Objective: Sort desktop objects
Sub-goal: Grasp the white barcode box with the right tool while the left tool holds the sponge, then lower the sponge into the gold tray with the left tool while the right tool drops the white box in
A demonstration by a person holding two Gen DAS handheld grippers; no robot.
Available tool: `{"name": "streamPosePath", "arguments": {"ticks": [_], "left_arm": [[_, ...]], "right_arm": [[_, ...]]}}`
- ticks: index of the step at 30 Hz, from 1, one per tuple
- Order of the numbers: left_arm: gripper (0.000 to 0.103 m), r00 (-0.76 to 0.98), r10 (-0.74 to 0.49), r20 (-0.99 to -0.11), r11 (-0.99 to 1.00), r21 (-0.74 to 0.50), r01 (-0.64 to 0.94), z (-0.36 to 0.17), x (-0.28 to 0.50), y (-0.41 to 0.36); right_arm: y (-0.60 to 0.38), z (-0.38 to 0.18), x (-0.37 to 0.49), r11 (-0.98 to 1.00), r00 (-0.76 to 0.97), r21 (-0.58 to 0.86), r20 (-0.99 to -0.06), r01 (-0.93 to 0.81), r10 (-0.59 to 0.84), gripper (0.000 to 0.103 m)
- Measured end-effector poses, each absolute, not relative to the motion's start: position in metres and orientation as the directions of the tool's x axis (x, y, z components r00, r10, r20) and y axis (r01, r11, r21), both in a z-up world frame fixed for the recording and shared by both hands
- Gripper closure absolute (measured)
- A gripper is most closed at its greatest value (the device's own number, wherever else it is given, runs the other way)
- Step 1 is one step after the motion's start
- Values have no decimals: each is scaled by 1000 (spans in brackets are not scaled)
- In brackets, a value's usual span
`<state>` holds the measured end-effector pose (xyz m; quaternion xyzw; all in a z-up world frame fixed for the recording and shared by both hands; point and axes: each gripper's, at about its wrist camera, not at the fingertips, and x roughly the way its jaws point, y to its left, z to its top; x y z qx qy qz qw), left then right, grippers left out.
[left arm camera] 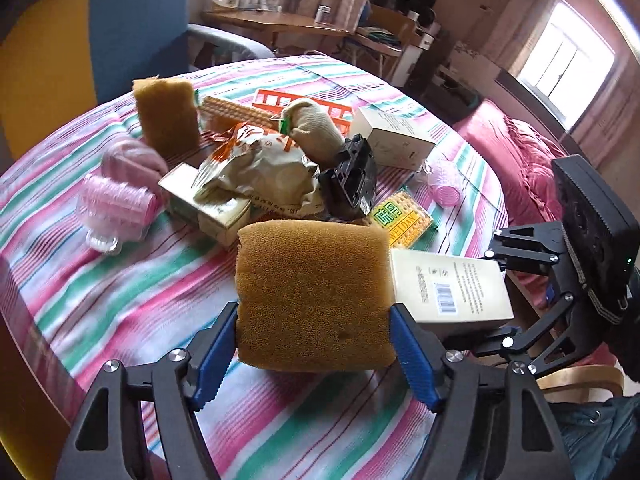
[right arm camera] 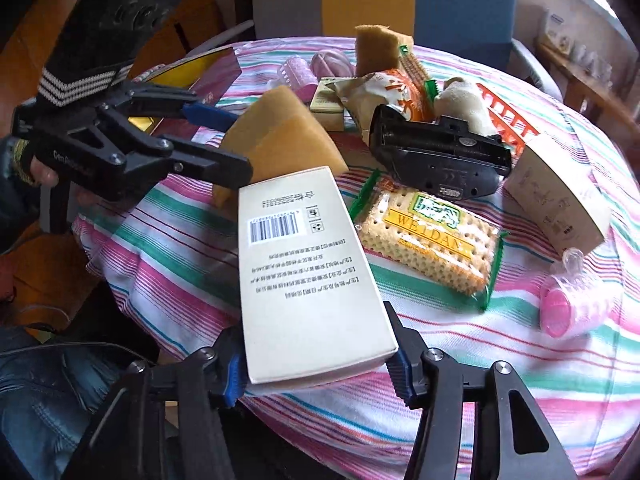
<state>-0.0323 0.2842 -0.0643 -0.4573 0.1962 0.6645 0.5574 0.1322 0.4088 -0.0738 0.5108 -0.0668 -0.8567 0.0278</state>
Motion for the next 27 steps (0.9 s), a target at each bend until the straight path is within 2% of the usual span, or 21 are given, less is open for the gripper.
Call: {"name": "streamPosePath", "arguments": {"ticks": [3,9,18,22,27], "left_arm": [[24,5,550,-835,-346,-233,-909,-67,-31,292],[29,-39,565,-824,-417,-245,-875,-66,-30,292],[31,-126,651,-748,-468,-266,-842,-40,-10,237],[31,-186,668,-720,-535,-292,-793,-35,-10,208],[31,-306,652,-694,-629,-269,-730,-18,-8,169]], "right_arm": [[407,-71,141,-989,-492,143,-865,-48,-101,47],[401,-74,142,-979,-525,171,-846,-108,-90,44],[400,-71,127,-981,-577,168,-813,-99,-81,53],[388,-59,122,-983,-600,170,-794,-72,-93,53],[368,-48,108,-987,-611,159,-785,-35,-104,53]]}}
